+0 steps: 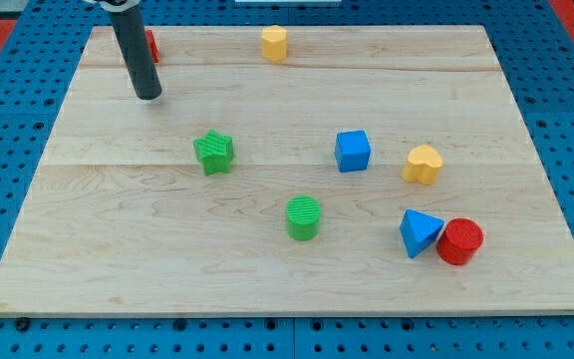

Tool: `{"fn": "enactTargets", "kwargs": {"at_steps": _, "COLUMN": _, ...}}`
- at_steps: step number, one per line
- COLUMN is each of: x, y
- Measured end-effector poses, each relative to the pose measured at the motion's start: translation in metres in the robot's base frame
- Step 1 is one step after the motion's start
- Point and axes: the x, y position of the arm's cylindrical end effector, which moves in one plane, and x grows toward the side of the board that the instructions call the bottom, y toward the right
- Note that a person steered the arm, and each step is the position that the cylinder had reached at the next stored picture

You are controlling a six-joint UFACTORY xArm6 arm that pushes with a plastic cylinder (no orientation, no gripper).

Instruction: Push the green star right a bit

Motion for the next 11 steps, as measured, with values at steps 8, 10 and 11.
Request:
{"fn": "enactTargets", "kwargs": {"at_steps": 8, "x": 0.120, "y": 0.054}}
{"fn": "enactTargets", "kwargs": {"at_steps": 10, "x": 0.092, "y": 0.097}}
{"fn": "enactTargets", "kwargs": {"at_steps": 11, "x": 0.097, "y": 0.092}}
